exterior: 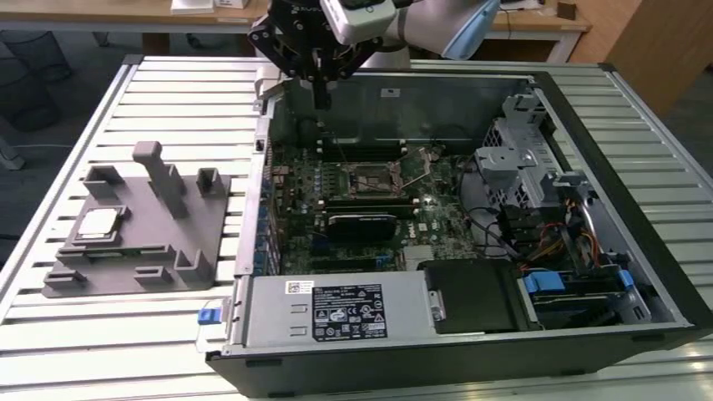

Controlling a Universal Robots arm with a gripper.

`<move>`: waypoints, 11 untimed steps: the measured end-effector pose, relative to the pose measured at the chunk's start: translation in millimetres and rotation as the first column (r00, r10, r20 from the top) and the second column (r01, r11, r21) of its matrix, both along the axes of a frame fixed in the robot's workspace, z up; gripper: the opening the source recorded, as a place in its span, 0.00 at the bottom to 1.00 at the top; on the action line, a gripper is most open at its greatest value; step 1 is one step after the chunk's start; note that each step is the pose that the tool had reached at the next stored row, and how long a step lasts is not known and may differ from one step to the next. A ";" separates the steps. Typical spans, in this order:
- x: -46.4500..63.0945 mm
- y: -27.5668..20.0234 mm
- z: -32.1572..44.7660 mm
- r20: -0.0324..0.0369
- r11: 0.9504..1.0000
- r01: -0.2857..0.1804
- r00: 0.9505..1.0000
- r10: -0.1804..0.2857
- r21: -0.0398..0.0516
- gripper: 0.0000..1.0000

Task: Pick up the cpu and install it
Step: 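Reach for the cpu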

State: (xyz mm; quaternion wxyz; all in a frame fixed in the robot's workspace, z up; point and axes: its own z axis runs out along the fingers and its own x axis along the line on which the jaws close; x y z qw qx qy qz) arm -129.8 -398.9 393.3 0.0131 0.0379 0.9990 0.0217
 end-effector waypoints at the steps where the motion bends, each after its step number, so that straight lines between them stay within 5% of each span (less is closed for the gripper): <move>1: -0.7 0.0 0.0 0.000 1.000 0.000 1.000 0.000 0.000 0.11; 11: -6.8 0.0 0.0 0.000 1.000 0.000 1.000 0.000 0.000 0.11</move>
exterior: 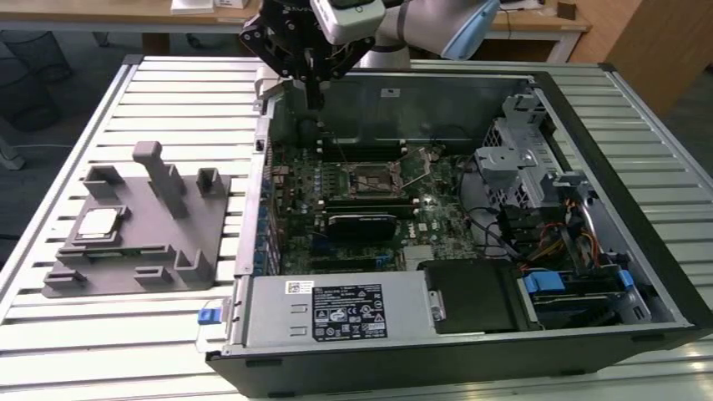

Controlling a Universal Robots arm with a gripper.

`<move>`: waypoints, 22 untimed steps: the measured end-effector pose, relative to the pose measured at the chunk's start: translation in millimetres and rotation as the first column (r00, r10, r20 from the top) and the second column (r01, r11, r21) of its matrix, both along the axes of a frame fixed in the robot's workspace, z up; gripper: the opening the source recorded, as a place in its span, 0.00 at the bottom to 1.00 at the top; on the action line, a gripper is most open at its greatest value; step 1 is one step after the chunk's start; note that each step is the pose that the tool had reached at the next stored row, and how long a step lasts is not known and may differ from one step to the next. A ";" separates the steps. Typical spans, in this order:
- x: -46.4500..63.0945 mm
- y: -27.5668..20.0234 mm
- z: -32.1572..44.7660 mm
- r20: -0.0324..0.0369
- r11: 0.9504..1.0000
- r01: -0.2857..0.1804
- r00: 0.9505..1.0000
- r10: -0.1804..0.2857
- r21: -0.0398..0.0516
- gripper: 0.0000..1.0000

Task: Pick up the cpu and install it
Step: 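Reach for the cpu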

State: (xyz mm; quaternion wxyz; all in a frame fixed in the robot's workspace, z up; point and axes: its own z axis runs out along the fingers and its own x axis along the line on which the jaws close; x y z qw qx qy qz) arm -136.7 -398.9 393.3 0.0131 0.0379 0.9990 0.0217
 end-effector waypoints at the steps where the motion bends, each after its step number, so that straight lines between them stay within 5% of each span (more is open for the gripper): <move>1: -0.6 0.0 0.0 0.000 1.000 0.000 1.000 0.000 0.000 0.11; 22: -16.4 0.0 -0.3 0.000 1.000 0.000 1.000 0.000 0.000 0.11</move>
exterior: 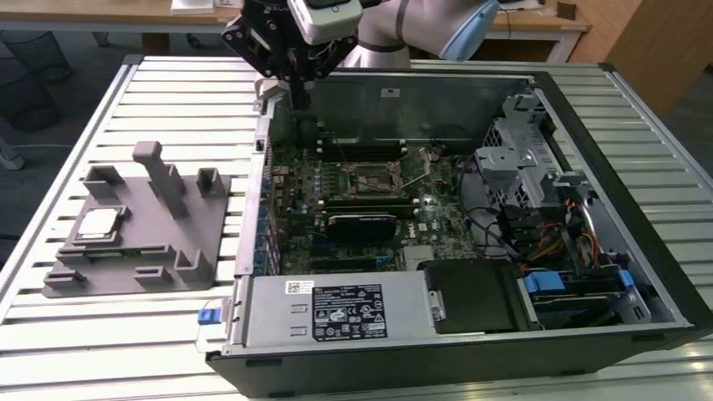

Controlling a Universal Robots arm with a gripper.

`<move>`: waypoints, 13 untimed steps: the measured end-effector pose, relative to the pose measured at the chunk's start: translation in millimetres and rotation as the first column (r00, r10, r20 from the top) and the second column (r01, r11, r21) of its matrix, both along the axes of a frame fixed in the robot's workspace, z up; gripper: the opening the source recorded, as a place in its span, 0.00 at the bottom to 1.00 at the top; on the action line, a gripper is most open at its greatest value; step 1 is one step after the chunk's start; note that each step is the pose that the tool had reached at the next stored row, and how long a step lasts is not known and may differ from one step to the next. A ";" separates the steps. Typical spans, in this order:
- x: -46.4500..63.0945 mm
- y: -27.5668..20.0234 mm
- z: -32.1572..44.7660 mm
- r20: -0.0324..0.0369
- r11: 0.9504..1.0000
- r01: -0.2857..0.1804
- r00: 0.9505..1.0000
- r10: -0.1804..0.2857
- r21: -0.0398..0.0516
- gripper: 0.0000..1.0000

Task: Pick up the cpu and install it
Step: 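Reach for the cpu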

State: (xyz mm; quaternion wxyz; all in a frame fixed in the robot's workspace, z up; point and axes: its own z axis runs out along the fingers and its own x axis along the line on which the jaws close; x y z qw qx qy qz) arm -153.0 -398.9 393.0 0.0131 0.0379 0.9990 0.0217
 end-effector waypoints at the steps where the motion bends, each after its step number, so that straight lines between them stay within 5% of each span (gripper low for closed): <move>1: -0.7 0.0 0.0 0.000 1.000 0.000 1.000 0.000 0.000 0.11; 13: -9.0 0.0 -0.1 0.000 1.000 0.000 1.000 0.000 0.000 0.11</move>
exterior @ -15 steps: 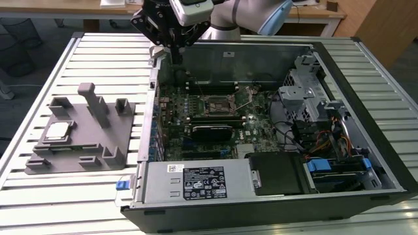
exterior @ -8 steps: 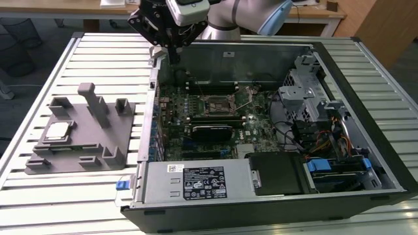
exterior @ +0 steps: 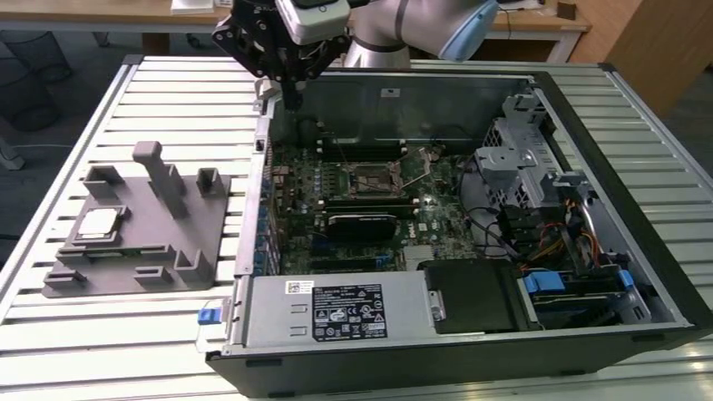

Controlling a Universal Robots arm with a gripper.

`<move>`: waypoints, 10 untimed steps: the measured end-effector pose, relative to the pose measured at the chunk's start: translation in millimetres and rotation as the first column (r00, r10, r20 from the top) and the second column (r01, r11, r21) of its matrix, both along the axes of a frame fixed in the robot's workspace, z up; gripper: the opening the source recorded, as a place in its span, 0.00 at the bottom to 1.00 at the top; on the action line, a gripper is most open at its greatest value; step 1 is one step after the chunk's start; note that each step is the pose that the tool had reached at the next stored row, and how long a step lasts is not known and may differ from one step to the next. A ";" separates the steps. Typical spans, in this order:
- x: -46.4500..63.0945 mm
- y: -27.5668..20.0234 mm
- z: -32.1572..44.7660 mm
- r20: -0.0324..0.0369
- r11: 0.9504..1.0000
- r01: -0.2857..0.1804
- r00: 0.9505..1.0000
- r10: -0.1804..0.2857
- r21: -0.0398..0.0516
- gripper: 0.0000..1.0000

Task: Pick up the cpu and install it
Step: 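Reach for the cpu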

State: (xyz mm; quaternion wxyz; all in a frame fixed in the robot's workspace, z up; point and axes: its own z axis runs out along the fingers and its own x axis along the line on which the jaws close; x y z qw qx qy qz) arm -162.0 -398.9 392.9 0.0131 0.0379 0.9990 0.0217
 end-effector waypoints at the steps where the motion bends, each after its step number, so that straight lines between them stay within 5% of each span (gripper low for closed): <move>1: -0.5 0.0 0.0 0.000 1.000 0.000 1.000 0.000 0.000 0.11; 10: -6.7 0.0 -0.2 0.000 1.000 0.000 1.000 0.000 0.000 0.11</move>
